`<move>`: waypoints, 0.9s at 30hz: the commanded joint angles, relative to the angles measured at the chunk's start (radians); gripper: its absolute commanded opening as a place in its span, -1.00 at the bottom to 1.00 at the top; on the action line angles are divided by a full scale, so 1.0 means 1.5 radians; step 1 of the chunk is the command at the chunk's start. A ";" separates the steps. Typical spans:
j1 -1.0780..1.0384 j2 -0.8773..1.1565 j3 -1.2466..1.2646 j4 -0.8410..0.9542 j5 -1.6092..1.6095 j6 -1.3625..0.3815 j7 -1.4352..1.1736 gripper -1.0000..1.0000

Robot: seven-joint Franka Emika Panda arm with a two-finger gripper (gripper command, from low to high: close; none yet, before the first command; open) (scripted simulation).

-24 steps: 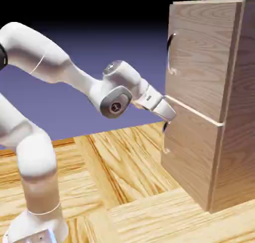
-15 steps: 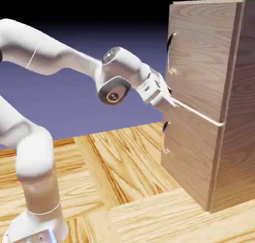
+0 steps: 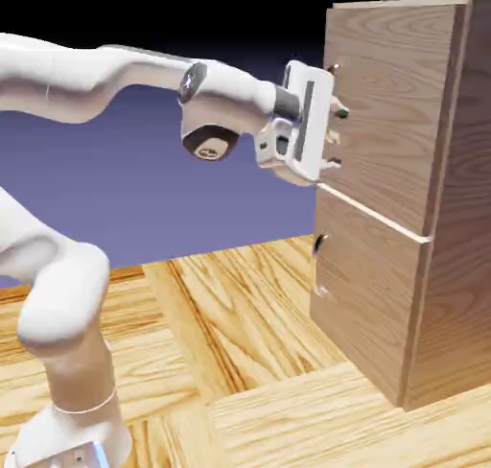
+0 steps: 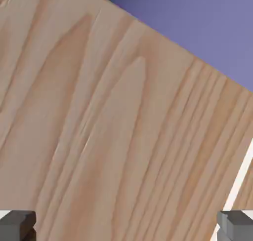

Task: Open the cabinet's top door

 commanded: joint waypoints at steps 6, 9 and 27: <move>-0.055 -0.019 0.063 0.042 0.174 0.007 0.064 0.00; -0.082 -0.028 0.095 0.064 0.261 0.010 0.097 0.00; -0.246 -0.084 0.285 0.191 0.783 0.029 0.290 0.00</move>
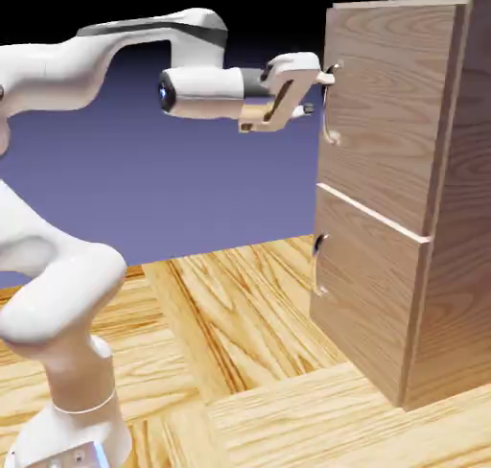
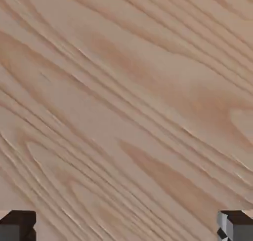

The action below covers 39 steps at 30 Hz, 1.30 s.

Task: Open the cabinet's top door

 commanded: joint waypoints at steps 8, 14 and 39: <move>-0.073 -0.025 0.085 0.057 0.232 0.009 0.086 0.00; -0.134 -0.029 0.142 0.101 0.347 0.009 0.127 0.00; 0.202 -0.006 -0.141 -0.129 0.065 -0.203 0.220 -1.00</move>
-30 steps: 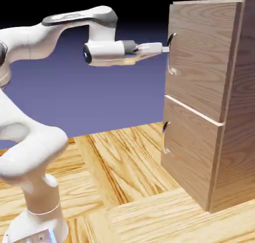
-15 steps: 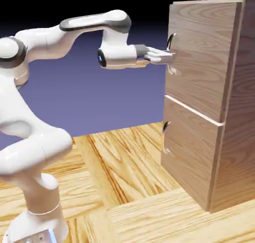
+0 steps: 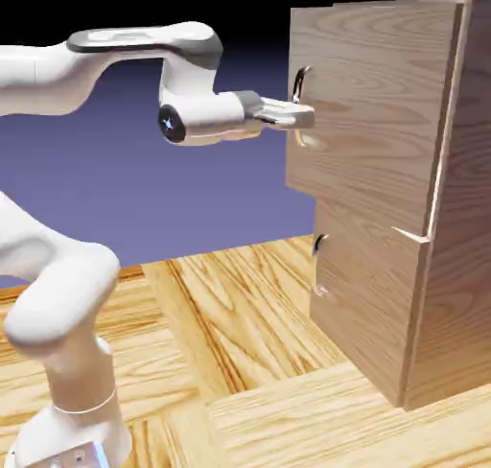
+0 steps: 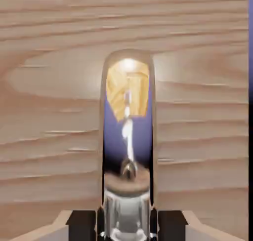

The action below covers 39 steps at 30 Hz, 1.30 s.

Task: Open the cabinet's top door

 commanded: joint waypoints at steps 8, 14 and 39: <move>0.156 -0.081 -0.191 -0.130 -0.217 -0.117 0.093 -1.00; 0.204 -0.150 -0.325 -0.198 -0.390 -0.230 0.161 -1.00; 0.317 -0.044 -0.926 -0.024 -0.956 -0.868 0.191 -1.00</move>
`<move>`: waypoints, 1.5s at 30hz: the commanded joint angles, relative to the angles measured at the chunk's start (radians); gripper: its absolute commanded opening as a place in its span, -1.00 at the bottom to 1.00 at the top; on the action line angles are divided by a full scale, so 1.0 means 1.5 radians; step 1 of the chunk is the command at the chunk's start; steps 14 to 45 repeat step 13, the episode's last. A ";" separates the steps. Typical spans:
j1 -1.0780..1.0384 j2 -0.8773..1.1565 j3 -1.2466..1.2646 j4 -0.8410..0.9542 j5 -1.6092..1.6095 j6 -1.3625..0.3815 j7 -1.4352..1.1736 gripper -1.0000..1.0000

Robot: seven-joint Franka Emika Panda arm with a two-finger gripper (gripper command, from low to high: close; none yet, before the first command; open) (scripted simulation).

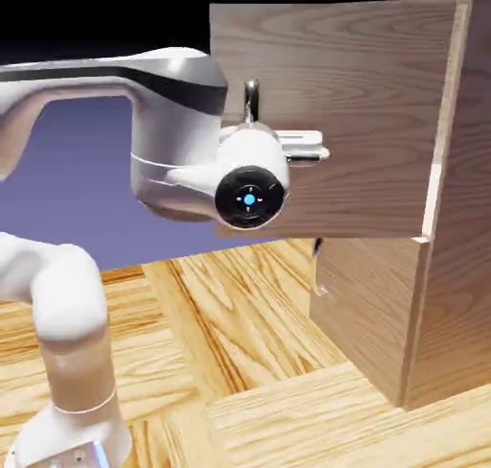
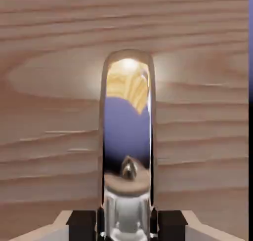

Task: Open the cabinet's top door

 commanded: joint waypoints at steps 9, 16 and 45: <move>0.187 0.113 -0.214 0.200 -0.084 -0.217 -0.027 -1.00; 0.102 0.164 -0.163 0.207 -0.054 -0.277 -0.056 -1.00; 0.102 0.164 -0.163 0.207 -0.054 -0.277 -0.056 -1.00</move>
